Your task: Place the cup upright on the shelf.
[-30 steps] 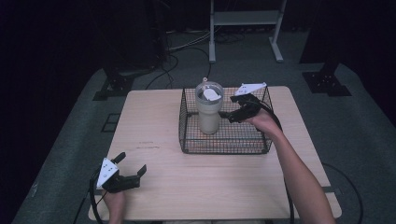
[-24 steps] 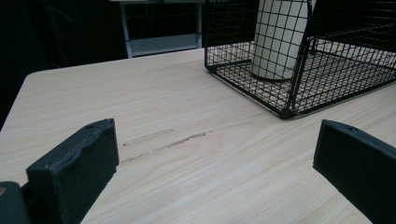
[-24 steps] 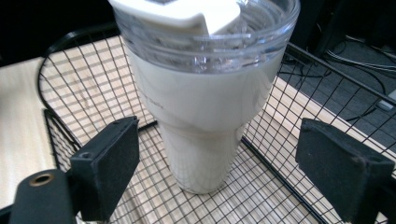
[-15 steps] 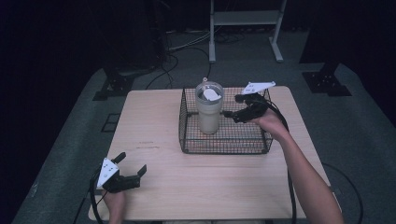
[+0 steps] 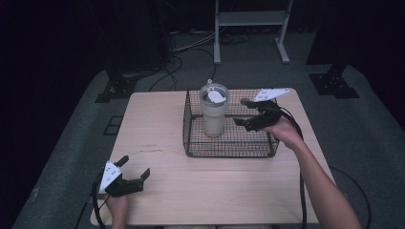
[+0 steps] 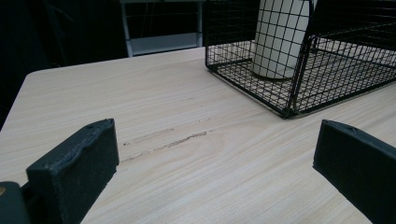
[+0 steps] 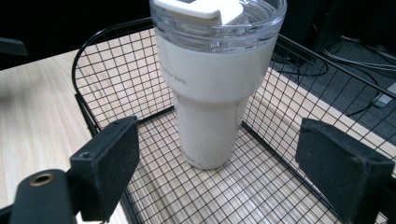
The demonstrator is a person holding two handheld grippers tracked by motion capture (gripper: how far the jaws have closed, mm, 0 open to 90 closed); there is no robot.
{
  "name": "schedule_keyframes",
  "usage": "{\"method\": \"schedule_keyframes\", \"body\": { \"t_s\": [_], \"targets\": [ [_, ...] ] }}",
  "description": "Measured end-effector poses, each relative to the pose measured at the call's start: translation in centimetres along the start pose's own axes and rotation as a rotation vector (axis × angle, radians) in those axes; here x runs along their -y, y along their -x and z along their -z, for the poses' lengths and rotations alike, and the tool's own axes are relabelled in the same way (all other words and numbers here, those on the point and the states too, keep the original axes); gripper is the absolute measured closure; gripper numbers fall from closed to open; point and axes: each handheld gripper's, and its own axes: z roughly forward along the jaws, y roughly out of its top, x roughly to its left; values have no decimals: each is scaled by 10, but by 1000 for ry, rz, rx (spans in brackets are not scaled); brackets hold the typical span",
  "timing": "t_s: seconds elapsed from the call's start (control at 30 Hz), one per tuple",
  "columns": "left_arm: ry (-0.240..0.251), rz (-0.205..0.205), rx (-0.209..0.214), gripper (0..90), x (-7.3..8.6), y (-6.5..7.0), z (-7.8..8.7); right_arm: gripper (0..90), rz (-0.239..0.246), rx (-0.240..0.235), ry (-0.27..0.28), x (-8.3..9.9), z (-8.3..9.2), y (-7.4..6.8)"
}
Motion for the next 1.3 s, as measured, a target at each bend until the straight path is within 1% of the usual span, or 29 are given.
{"method": "schedule_keyframes", "body": {
  "t_s": [0.27, 0.37, 0.4, 0.53, 0.63, 0.7, 0.8, 0.9, 1.07, 1.13, 1.3],
  "targets": [
    [0, 0, 0, 0, 0, 0, 0, 130, -10, -27, 14, 5, 9, -9],
    [1, -2, 0, 0, 0, 0, 0, 130, 14, -20, 0, 7, 12, -14],
    [0, -2, 0, 0, 0, 0, 0, 130, 13, -25, 2, 7, 14, -15],
    [2, -1, 0, 0, 0, 0, 0, 130, 37, -35, 3, 11, 20, -23],
    [0, -3, -1, 0, 0, 0, 0, 130, 42, -34, -3, 13, 22, -25],
    [-1, -4, -1, 0, 0, 0, 0, 131, 53, -40, -15, 18, 24, -29],
    [-1, -3, 0, 0, 0, 0, 0, 131, 56, -45, -26, 22, 25, -32],
    [0, 0, 0, 0, 0, 0, 0, 131, 53, -47, -23, 25, 27, -33],
    [1, 1, 0, 0, 0, 1, 0, 130, 63, -48, -19, 31, 34, -37],
    [-1, 0, 0, 0, 0, 1, 0, 131, 50, -51, -4, 35, 38, -37],
    [-3, -5, 0, 0, 0, 1, 0, 131, 45, -51, -7, 40, 41, -37]
  ]
}}
